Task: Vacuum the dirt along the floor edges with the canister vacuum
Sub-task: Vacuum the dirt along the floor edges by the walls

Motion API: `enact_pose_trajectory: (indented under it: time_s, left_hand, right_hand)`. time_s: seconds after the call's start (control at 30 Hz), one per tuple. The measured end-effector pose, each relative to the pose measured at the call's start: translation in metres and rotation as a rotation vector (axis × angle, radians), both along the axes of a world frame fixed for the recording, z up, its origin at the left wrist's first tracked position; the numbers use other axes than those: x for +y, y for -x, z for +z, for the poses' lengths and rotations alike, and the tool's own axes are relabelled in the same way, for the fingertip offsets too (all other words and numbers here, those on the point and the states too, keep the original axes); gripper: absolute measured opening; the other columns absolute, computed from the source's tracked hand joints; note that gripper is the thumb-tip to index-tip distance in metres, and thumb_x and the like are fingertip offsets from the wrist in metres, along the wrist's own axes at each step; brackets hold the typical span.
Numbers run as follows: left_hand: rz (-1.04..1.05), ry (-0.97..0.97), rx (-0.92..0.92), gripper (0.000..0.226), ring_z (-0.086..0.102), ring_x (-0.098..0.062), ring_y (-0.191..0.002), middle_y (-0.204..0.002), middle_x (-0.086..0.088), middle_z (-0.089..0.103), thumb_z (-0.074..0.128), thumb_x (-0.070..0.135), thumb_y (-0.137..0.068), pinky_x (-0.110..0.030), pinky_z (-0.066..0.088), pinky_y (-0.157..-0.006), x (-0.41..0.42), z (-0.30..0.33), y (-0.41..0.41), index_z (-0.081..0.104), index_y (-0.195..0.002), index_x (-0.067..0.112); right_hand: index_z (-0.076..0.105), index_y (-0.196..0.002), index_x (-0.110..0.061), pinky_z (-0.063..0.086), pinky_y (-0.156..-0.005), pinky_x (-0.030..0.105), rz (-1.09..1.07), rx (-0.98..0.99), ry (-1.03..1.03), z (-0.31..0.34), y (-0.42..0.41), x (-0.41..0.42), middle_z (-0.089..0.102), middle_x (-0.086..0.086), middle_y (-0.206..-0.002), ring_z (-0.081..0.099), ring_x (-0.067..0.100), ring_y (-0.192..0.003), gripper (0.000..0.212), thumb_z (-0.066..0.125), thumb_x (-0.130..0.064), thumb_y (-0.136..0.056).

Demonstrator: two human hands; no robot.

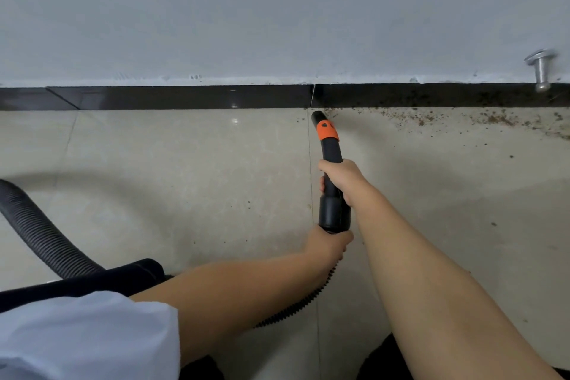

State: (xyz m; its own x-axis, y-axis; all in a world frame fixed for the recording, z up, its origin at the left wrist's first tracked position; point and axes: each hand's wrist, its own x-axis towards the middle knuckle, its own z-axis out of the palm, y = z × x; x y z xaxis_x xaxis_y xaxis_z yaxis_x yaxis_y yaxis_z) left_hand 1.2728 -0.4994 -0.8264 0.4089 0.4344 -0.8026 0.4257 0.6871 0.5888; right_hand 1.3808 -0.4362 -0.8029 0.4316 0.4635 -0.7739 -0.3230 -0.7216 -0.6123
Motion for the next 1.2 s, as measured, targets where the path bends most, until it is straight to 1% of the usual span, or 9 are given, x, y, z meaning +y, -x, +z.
enact_pose_trajectory:
  time_s: [0.1,0.23,0.33,0.43,0.53,0.7,0.83,1.07,1.2]
  left_hand:
    - [-0.061,-0.002,-0.011,0.024,0.049,-0.012,-0.059,-0.073,-0.003,0.053,0.062,0.012,-0.083,-0.019,0.044,-0.052,0.001,0.004,-0.01,0.057,-0.106,0.01]
    - [-0.138,-0.001,-0.022,0.021,0.049,-0.013,-0.063,-0.075,-0.003,0.053,0.06,0.01,-0.084,-0.022,0.045,-0.058,-0.006,0.007,-0.025,0.053,-0.104,0.012]
    - [-0.177,0.0,-0.033,0.019,0.047,-0.011,-0.06,-0.073,-0.001,0.052,0.059,0.011,-0.086,-0.018,0.043,-0.055,-0.008,0.01,-0.039,0.051,-0.104,0.012]
    - [-0.183,0.003,-0.041,0.018,0.047,-0.009,-0.059,-0.072,0.0,0.052,0.059,0.012,-0.086,-0.016,0.042,-0.052,-0.007,0.015,-0.052,0.051,-0.102,0.013]
    - [-0.167,0.012,-0.047,0.02,0.047,-0.009,-0.058,-0.072,0.0,0.052,0.06,0.012,-0.086,-0.016,0.042,-0.051,-0.003,0.017,-0.058,0.052,-0.103,0.012]
    - [-0.123,-0.002,-0.05,0.02,0.05,-0.012,-0.064,-0.074,-0.002,0.053,0.061,0.012,-0.084,-0.024,0.047,-0.063,0.004,0.013,-0.055,0.053,-0.102,0.013]
    - [-0.102,-0.015,-0.027,0.02,0.05,-0.012,-0.061,-0.072,-0.002,0.054,0.062,0.012,-0.083,-0.021,0.046,-0.058,0.007,0.012,-0.05,0.054,-0.1,0.012]
    - [-0.065,-0.016,-0.016,0.021,0.05,-0.011,-0.06,-0.073,-0.001,0.054,0.061,0.011,-0.084,-0.019,0.045,-0.055,0.008,0.013,-0.04,0.054,-0.103,0.011]
    - [-0.053,-0.019,-0.028,0.016,0.05,-0.011,-0.059,-0.072,-0.001,0.054,0.061,0.011,-0.084,-0.019,0.045,-0.056,0.011,0.013,-0.033,0.054,-0.098,0.014]
  right_hand:
    - [0.047,-0.083,-0.01,0.046,-0.052,0.027,-0.078,-0.013,0.012,0.001,-0.014,-0.006,0.052,0.007,-0.058,0.048,0.019,-0.047,0.007,0.053,-0.006,-0.084]
    - [0.047,-0.085,-0.008,0.047,-0.053,0.028,-0.17,-0.026,0.029,-0.001,-0.033,-0.022,0.051,0.008,-0.058,0.048,0.019,-0.046,0.007,0.053,-0.006,-0.084]
    - [0.047,-0.084,-0.009,0.046,-0.055,0.03,-0.222,-0.035,0.035,-0.001,-0.049,-0.029,0.052,0.008,-0.059,0.048,0.02,-0.047,0.008,0.054,-0.007,-0.085]
    - [0.046,-0.081,-0.01,0.045,-0.052,0.029,-0.25,-0.028,0.037,0.002,-0.063,-0.03,0.051,0.008,-0.061,0.047,0.019,-0.048,0.011,0.055,-0.007,-0.086]
    - [0.046,-0.082,-0.009,0.045,-0.051,0.029,-0.245,-0.025,0.033,0.002,-0.07,-0.025,0.05,0.008,-0.062,0.047,0.02,-0.048,0.01,0.055,-0.007,-0.086]
    - [0.046,-0.083,-0.008,0.046,-0.051,0.028,-0.2,-0.023,0.022,0.0,-0.067,-0.014,0.051,0.008,-0.061,0.048,0.02,-0.048,0.008,0.053,-0.007,-0.086]
    - [0.047,-0.089,-0.006,0.046,-0.05,0.027,-0.182,-0.013,0.017,-0.002,-0.061,-0.009,0.051,0.008,-0.06,0.048,0.02,-0.047,0.008,0.054,-0.007,-0.086]
    - [0.045,-0.086,-0.008,0.046,-0.049,0.026,-0.142,-0.003,0.018,-0.002,-0.05,-0.003,0.051,0.009,-0.062,0.048,0.019,-0.047,0.008,0.053,-0.005,-0.085]
    - [0.045,-0.083,-0.009,0.046,-0.05,0.027,-0.122,-0.001,0.017,-0.001,-0.042,0.001,0.051,0.009,-0.061,0.048,0.02,-0.047,0.009,0.053,-0.006,-0.085]
